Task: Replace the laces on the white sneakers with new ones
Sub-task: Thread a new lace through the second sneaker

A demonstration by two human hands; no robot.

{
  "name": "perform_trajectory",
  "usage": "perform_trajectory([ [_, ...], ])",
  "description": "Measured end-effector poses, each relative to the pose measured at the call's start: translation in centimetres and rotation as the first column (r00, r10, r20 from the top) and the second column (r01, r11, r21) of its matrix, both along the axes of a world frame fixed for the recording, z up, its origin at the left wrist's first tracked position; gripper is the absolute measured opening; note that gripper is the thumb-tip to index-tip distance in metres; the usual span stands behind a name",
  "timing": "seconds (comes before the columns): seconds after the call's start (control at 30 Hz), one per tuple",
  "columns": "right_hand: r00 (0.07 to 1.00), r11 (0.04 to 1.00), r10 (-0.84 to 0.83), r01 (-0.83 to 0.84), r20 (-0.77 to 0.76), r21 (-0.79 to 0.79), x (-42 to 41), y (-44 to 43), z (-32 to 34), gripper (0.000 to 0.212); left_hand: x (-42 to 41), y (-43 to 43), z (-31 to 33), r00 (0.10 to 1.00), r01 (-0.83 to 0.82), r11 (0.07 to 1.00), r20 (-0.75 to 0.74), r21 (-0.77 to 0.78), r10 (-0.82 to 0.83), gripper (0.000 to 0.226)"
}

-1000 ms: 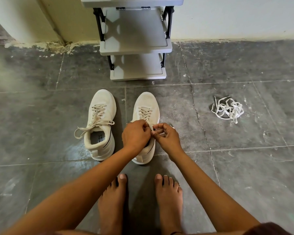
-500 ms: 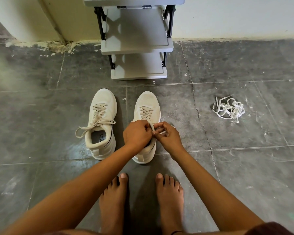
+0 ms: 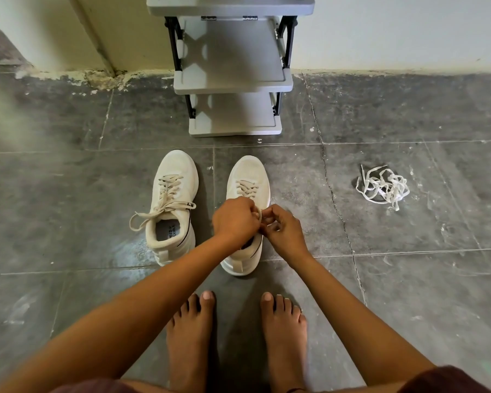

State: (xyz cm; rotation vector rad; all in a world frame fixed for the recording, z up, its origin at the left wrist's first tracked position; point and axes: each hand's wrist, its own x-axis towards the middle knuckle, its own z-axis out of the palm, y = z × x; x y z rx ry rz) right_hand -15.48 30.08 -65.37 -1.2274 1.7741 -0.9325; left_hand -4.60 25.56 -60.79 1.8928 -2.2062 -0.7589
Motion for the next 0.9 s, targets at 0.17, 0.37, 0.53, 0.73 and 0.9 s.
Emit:
perform_trajectory([
  [0.17,0.995,0.999,-0.027,0.029,0.101,-0.016,-0.1,0.6,-0.1,0.018,0.3,0.6,-0.2,1.0,-0.006,1.0,-0.021,-0.008,0.006,0.014],
  [0.37,0.966,0.997,-0.072,0.069,0.25,0.021,-0.2,0.2,0.5,0.008,0.6,0.4,-0.8,0.996,-0.056,0.998,-0.066,-0.009,0.055,0.016],
  [0.53,0.989,1.0,-0.02,0.018,0.145,0.013,-0.3,-0.1,0.4,0.009,0.7,0.2,-1.0,0.997,-0.027,1.0,-0.074,0.003,0.027,0.013],
  [0.73,0.993,0.997,-0.007,-0.002,-0.116,-0.083,0.2,-0.1,0.3,0.01,0.5,0.1,-0.7,0.99,-0.048,0.99,-0.129,0.134,0.065,0.013],
  [0.9,0.992,0.998,-0.019,0.011,-0.124,-0.07,0.2,-0.1,0.4,0.009,0.3,0.4,0.1,0.963,-0.089,0.966,-0.226,0.242,0.146,0.013],
])
